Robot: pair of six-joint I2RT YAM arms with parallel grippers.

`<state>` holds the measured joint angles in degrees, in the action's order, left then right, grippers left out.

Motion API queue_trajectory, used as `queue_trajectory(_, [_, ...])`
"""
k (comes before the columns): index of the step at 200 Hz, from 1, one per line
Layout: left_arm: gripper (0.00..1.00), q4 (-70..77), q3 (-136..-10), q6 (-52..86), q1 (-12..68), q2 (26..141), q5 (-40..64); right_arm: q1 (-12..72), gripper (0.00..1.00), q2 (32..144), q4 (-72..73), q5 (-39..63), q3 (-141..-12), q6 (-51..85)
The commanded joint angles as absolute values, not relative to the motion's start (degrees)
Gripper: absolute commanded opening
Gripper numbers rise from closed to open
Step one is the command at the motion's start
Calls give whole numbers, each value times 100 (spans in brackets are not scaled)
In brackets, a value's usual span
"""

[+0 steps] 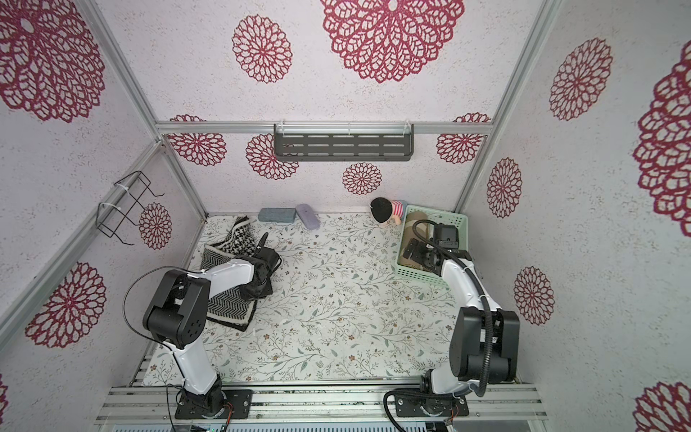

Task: Roll up the scarf and place it into the basket
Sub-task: Flatten out the scarf at the center of the board.

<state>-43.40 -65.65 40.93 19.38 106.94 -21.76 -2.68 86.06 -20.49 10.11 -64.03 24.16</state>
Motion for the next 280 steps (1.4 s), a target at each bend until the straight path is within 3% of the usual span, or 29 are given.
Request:
queue_trajectory(1, [6, -4357, -7089, 3791, 2355, 10451, -1702, -189, 99, 8233, -1784, 1159, -6289, 2501])
queue_trajectory(10, [0, -4501, -7400, 3716, 2590, 10328, -1601, -168, 99, 8156, -1723, 1168, -6187, 2484])
queue_trajectory(76, [0, -4737, -10290, 3421, 4291, 10360, -151, 59, 99, 7708, -1469, 986, -5441, 2566])
queue_trajectory(104, [0, -4741, -10742, 3413, 4593, 10141, 152, 343, 99, 7591, -1458, 865, -5227, 2525])
queue_trajectory(182, [0, -3429, -9256, 4132, 4012, 7461, 39, 1944, 97, 8377, -1263, 343, -5439, 2714])
queue_trajectory(229, [0, -3410, -9769, 3657, 3803, 6551, -751, 2822, 96, 9513, -979, 452, -6264, 2962])
queue_trajectory(280, [0, -3455, -10583, 3143, 3049, 6436, -1532, 3500, 89, 10624, -561, 733, -7088, 3311])
